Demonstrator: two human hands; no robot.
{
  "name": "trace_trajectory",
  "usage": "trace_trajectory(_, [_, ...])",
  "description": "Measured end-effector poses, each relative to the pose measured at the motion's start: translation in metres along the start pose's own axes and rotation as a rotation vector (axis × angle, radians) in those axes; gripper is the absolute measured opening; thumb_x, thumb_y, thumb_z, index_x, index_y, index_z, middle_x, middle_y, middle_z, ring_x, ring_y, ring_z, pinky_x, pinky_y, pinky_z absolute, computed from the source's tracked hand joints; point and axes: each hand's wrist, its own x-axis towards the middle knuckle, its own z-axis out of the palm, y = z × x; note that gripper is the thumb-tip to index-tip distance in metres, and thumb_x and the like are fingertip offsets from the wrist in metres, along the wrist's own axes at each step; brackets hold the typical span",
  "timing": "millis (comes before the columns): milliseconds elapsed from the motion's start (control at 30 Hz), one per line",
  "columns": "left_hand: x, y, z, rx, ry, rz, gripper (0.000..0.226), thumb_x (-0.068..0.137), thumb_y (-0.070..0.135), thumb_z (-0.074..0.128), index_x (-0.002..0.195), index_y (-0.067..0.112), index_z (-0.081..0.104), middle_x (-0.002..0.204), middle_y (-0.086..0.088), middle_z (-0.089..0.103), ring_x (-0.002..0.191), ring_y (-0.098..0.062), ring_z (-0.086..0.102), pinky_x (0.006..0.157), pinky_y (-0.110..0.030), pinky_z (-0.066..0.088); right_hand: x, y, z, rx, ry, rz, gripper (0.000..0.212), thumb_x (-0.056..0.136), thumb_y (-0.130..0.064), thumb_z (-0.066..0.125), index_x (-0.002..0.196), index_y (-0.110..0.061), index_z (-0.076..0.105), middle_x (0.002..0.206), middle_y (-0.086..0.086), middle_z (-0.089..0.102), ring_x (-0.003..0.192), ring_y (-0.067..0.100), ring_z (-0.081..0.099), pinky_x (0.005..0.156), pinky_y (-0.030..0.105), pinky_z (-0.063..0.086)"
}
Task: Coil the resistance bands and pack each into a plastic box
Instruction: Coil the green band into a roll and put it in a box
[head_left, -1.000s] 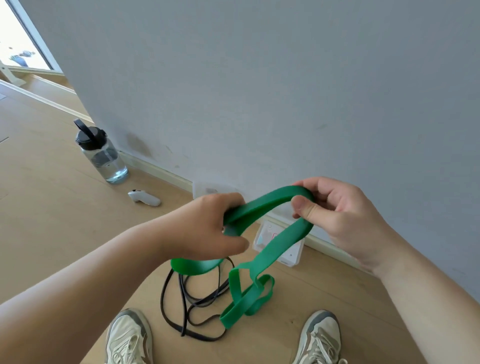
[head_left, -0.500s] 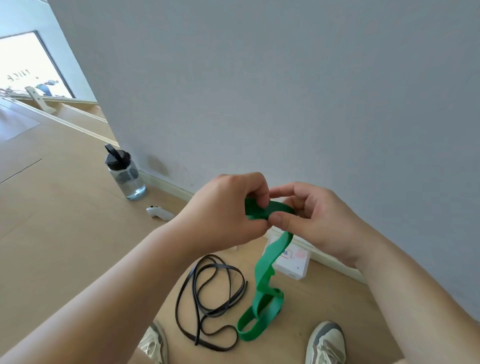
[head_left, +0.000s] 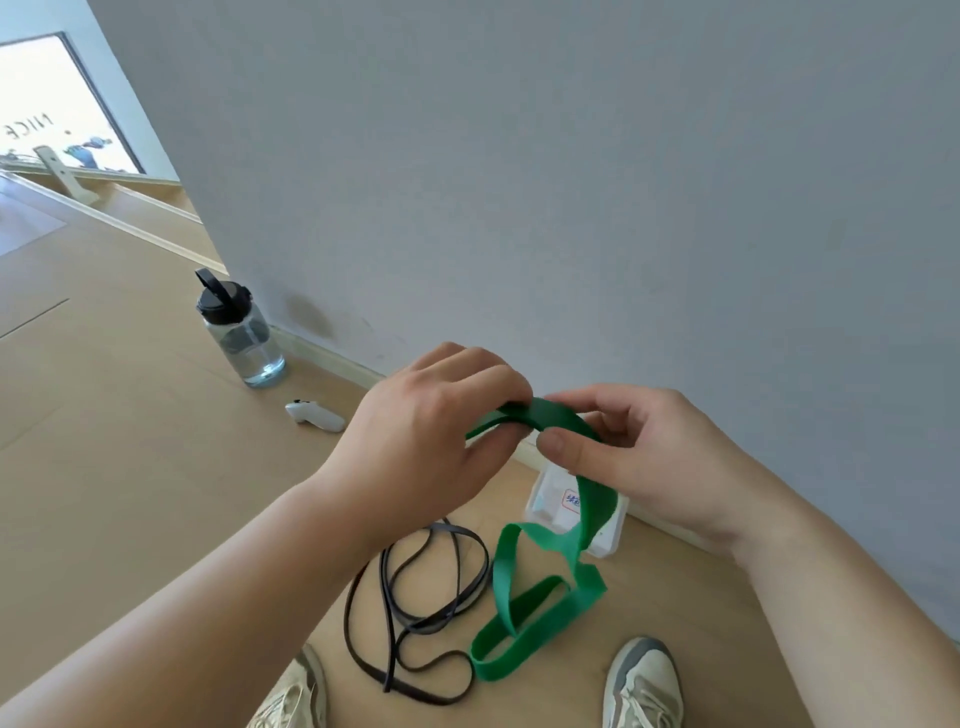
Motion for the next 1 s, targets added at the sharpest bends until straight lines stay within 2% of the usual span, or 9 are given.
trace_trajectory(67, [0.000,0.000,0.005,0.007,-0.009,0.071,0.010,0.094,0.024,0.072,0.103,0.021,0.075,0.105,0.010,0.071,0.097,-0.019,0.065,0.070,-0.040,0.056,0.004,-0.001,0.002,0.079,0.002,-0.027,0.041,0.078,-0.042,0.081,0.116,-0.029,0.077,0.104,-0.002,0.081,0.102,0.016,0.077,0.099,0.044,0.058])
trace_trajectory(167, [0.001,0.003,0.010,0.002,0.014,0.086,0.011,0.090,0.020,0.076,0.100,0.017,0.074,0.104,0.007,0.071,0.094,-0.020,0.067,0.068,-0.040,0.056,0.009,0.002,0.009,0.043,0.032,-0.078,0.026,0.087,-0.023,0.080,0.112,-0.031,0.079,0.100,-0.010,0.081,0.097,0.007,0.076,0.092,0.032,0.057])
trace_trajectory(333, [0.005,-0.001,0.006,-0.067,0.033,-0.065,0.030,0.078,0.028,0.088,0.098,0.015,0.069,0.110,0.008,0.070,0.094,-0.014,0.067,0.073,-0.035,0.056,0.013,0.009,0.011,0.059,0.072,-0.067,0.025,0.086,-0.023,0.082,0.109,-0.032,0.079,0.099,-0.010,0.081,0.096,0.009,0.076,0.093,0.037,0.060])
trace_trajectory(467, [0.004,-0.011,0.006,-0.071,-0.093,-0.177,0.056,0.077,0.039,0.086,0.126,0.032,0.059,0.126,0.022,0.059,0.105,-0.003,0.060,0.083,-0.015,0.048,0.016,0.015,0.005,0.049,0.083,-0.049,0.019,0.094,-0.018,0.073,0.107,-0.030,0.080,0.101,-0.006,0.081,0.100,0.015,0.076,0.098,0.045,0.058])
trace_trajectory(600, [0.001,-0.022,0.011,-0.140,-0.173,-0.217,0.079,0.081,0.032,0.085,0.147,0.044,0.043,0.139,0.030,0.049,0.105,0.002,0.061,0.086,-0.024,0.057,0.018,0.020,-0.005,0.196,0.090,-0.039,0.020,0.088,-0.019,0.072,0.107,-0.021,0.079,0.095,-0.004,0.081,0.085,0.007,0.072,0.085,0.030,0.055])
trace_trajectory(700, [0.001,-0.019,0.016,-0.170,-0.073,-0.161,0.067,0.085,0.027,0.083,0.144,0.034,0.052,0.129,0.022,0.059,0.089,-0.010,0.066,0.074,-0.031,0.060,0.018,0.021,-0.003,0.219,-0.017,-0.016,0.023,0.084,-0.020,0.073,0.106,-0.018,0.078,0.091,-0.003,0.080,0.080,0.016,0.070,0.083,0.032,0.058])
trace_trajectory(767, [0.001,-0.018,0.016,-0.127,-0.031,-0.125,0.050,0.087,0.033,0.079,0.134,0.030,0.062,0.119,0.019,0.065,0.075,-0.017,0.066,0.067,-0.037,0.059,0.018,0.025,0.000,0.113,-0.097,0.023,0.018,0.092,-0.014,0.073,0.108,-0.021,0.079,0.099,-0.001,0.081,0.093,0.022,0.075,0.090,0.036,0.060])
trace_trajectory(867, [0.000,-0.018,0.014,-0.002,-0.014,-0.103,0.035,0.085,0.037,0.074,0.119,0.030,0.070,0.101,0.019,0.071,0.061,-0.011,0.058,0.057,-0.036,0.056,0.018,0.025,0.002,0.046,-0.165,0.053,0.019,0.096,-0.024,0.070,0.112,-0.031,0.078,0.103,-0.002,0.080,0.102,0.017,0.075,0.094,0.036,0.060])
trace_trajectory(1000, [0.000,-0.018,0.012,-0.023,0.006,-0.096,0.020,0.089,0.039,0.067,0.101,0.026,0.076,0.089,0.013,0.071,0.065,-0.014,0.063,0.055,-0.036,0.054,0.018,0.021,0.007,0.154,0.004,-0.050,0.060,0.076,-0.032,0.079,0.133,-0.032,0.062,0.116,-0.006,0.078,0.106,0.012,0.075,0.091,0.032,0.061])
